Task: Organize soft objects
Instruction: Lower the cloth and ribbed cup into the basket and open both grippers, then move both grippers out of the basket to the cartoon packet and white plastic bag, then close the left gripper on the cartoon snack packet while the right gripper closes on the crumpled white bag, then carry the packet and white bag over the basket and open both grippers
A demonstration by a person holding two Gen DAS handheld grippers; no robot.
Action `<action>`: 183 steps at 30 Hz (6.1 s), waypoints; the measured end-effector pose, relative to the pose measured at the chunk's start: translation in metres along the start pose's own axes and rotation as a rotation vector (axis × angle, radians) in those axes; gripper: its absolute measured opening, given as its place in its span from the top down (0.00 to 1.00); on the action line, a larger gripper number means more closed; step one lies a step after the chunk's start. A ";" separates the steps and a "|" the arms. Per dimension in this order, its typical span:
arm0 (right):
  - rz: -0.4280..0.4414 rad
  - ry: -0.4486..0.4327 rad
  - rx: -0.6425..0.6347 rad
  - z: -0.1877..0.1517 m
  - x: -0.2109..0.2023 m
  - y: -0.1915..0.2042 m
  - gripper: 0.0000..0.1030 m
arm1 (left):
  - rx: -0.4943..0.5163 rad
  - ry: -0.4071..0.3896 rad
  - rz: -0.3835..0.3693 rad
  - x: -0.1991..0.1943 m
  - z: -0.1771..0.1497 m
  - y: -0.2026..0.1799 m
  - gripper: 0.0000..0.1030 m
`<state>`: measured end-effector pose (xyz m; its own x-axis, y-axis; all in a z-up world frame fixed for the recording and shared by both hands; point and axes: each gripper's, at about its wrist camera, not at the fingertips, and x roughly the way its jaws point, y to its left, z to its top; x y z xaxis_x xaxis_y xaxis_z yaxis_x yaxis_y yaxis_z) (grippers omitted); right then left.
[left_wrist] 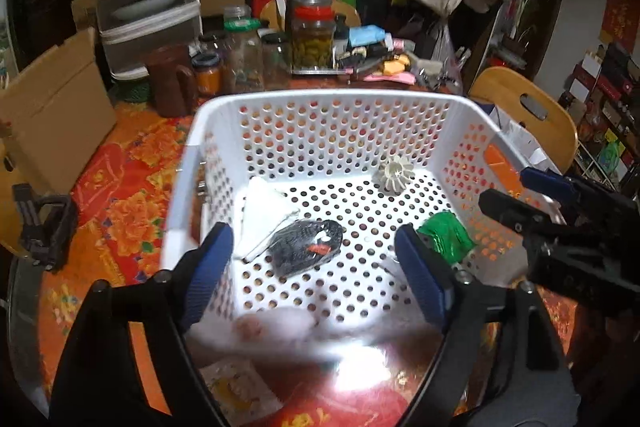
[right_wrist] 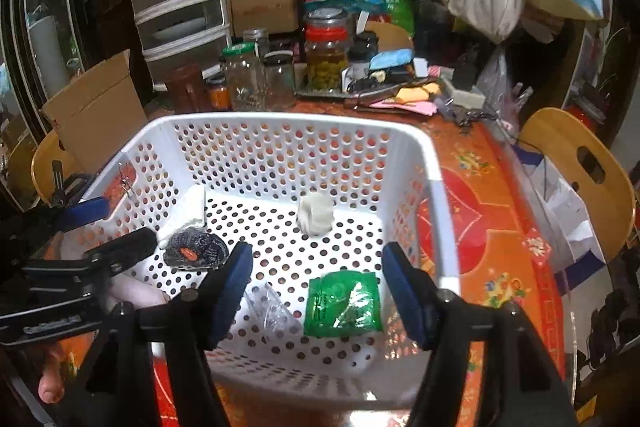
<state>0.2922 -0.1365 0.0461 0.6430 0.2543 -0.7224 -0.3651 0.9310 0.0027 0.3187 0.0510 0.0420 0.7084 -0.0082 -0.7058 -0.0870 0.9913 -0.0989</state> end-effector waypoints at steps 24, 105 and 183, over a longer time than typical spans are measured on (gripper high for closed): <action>0.054 0.032 -0.006 -0.154 -0.041 0.029 0.16 | -0.166 0.128 0.107 0.000 -0.144 0.084 0.01; 0.046 -0.008 -0.073 -0.165 -0.052 0.046 0.70 | -0.073 -0.001 0.152 -0.053 -0.166 0.051 0.89; -0.035 0.039 -0.061 0.019 0.018 0.006 0.71 | 0.049 0.070 0.115 0.026 0.016 -0.015 0.89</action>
<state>0.3143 -0.1217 0.0459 0.6299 0.2105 -0.7476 -0.3841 0.9211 -0.0643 0.3497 0.0385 0.0364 0.6452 0.0986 -0.7576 -0.1293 0.9914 0.0190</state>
